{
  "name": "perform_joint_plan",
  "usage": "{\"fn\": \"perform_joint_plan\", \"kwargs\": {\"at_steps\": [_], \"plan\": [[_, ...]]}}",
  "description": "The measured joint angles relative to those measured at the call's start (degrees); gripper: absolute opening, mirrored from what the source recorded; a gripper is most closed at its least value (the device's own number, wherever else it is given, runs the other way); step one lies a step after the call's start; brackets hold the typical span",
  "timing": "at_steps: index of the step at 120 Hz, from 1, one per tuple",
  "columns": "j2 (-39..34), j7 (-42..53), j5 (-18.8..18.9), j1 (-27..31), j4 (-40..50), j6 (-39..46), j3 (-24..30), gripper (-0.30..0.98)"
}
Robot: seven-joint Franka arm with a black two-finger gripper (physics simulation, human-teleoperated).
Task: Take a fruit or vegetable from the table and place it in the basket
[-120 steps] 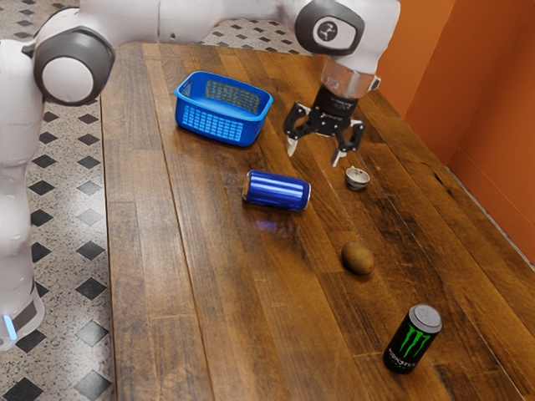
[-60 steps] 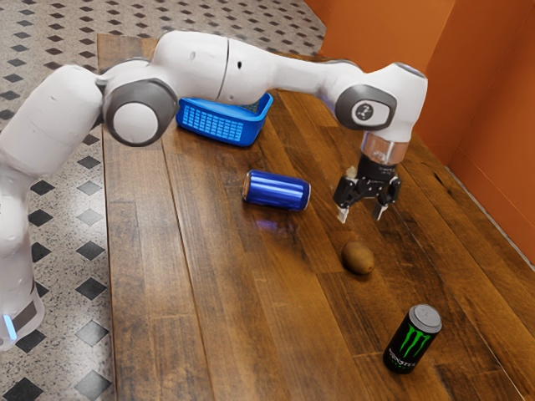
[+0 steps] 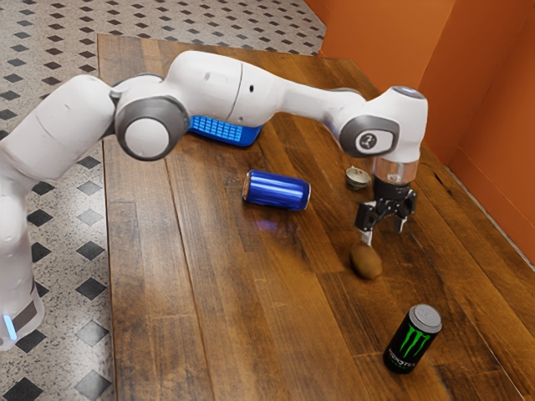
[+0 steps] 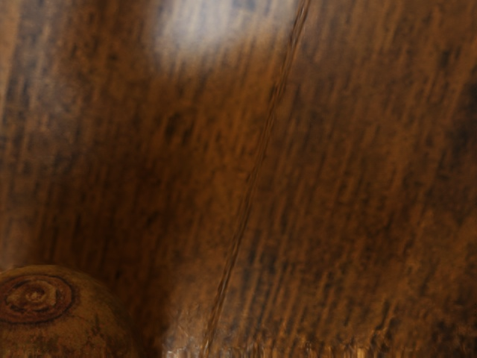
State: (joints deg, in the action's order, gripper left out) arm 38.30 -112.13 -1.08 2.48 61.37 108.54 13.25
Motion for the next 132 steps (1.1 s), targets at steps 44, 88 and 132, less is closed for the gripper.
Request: {"fn": "perform_joint_plan", "kwargs": {"at_steps": [44,88,132], "plan": [[-7.3,-2.8,-7.4,-1.5,18.0,7.8,-2.6,0.69],[-8.6,-5.0,-9.3,-4.3,18.3,10.2,-5.4,0.27],[-50.5,-4.0,2.5,12.4,50.5,8.6,-14.3,0.27]]}}
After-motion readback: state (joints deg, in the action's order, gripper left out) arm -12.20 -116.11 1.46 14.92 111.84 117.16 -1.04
